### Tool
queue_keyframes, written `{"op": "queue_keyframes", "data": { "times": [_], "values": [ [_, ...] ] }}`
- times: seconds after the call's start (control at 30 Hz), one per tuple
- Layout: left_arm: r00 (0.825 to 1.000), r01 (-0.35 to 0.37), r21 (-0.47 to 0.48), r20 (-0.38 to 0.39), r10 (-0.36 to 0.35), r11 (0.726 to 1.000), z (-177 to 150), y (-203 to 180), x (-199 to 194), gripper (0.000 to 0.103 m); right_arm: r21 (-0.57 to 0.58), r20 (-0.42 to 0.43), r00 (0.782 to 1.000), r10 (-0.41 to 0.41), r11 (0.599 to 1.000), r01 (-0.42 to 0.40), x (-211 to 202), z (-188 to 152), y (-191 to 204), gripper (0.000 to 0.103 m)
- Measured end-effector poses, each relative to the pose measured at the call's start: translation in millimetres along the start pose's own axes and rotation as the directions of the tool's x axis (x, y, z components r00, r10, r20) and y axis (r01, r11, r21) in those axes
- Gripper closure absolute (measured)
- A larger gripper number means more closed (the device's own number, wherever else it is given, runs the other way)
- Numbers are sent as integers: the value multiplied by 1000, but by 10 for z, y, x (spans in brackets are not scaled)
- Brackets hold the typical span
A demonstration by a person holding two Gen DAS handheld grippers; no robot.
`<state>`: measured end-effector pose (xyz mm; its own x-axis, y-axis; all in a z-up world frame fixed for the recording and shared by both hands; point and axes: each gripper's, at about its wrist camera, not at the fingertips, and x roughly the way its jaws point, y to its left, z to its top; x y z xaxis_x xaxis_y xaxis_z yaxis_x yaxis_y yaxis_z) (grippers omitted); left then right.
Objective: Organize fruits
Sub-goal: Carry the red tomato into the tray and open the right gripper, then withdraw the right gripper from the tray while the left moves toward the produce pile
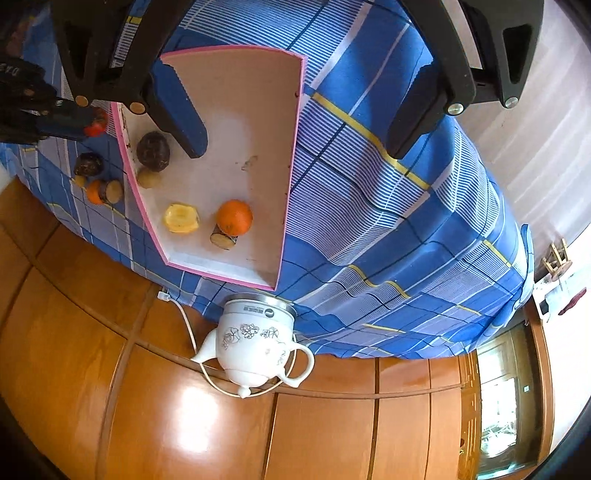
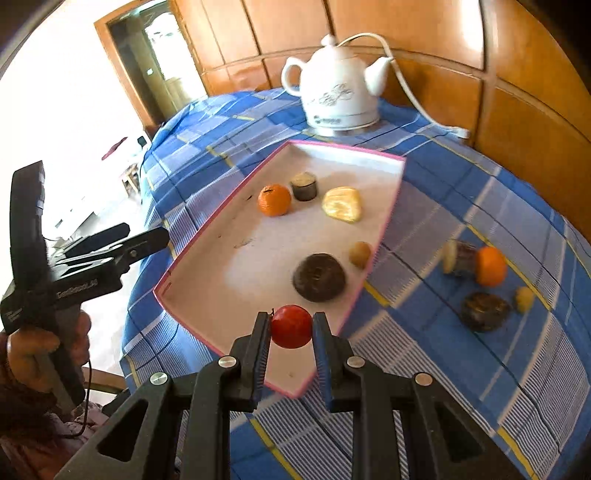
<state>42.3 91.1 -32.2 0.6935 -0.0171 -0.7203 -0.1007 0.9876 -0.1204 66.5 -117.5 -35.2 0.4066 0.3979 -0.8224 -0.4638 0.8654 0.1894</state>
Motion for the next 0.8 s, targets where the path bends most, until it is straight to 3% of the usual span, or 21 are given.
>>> {"op": "queue_keyframes", "data": {
  "times": [0.4,0.6,0.8],
  "values": [
    [1000,15,51,8,-15,999,-33,-114,-25,5,-70,-82,991,-107,992,101,441,-59,116,79],
    [1000,20,73,17,-21,997,-36,-184,-57,5,-52,-59,993,-103,994,100,341,-95,82,71],
    [999,27,97,24,-29,995,-48,-265,-100,3,-6,-12,995,-97,995,97,158,-99,-2,71]
  ]
}}
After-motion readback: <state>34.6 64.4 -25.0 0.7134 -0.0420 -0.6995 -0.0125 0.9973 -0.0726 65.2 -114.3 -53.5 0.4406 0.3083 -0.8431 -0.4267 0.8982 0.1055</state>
